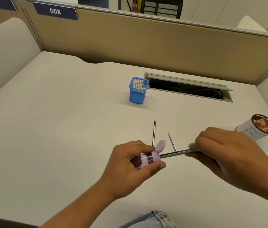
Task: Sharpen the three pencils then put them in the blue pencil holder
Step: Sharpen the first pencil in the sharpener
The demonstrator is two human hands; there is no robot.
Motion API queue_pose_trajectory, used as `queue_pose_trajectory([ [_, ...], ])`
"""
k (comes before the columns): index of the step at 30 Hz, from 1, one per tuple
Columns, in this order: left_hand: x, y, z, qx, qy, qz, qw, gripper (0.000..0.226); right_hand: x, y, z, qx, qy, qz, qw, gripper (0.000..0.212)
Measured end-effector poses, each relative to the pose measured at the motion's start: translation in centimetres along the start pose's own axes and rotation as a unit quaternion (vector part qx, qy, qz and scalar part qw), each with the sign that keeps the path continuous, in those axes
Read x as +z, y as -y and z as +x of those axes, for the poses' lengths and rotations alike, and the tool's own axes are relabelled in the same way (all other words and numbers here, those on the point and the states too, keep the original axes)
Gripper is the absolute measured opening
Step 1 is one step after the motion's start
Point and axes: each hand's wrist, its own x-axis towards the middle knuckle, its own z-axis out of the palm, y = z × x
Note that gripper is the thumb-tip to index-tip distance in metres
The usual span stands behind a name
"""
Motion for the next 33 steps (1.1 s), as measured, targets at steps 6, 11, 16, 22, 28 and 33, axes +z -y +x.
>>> queue_pose_trajectory([
  [6, -0.2, 0.0, -0.5, 0.11, -0.018, 0.066, 0.992, 0.027, 0.2, 0.9, 0.1, 0.049, 0.031, 0.082, 0.995, 0.037],
  [11, -0.3, 0.5, -1.0, 0.204, 0.015, 0.136, 0.969, 0.029, 0.1, 0.8, 0.2, 0.342, 0.256, 0.413, 0.804, 0.042],
  [16, -0.1, -0.6, -0.2, 0.117, 0.018, 0.066, 0.991, 0.023, -0.7, 0.6, -0.4, 0.185, 0.091, 0.194, 0.959, 0.033],
  [22, 0.5, -1.2, -0.1, 0.078, -0.024, 0.014, 0.997, 0.021, -0.6, 0.4, -0.8, -0.062, -0.102, -0.061, 0.991, 0.028],
  [28, 0.0, -0.6, 0.2, 0.163, 0.029, 0.107, 0.98, 0.026, -1.0, 1.6, 0.5, 0.373, 0.19, 0.406, 0.812, 0.036],
  [33, -0.1, -0.8, 0.2, 0.122, 0.026, 0.064, 0.99, 0.022, -1.6, 1.6, 0.0, 0.277, 0.128, 0.277, 0.911, 0.037],
])
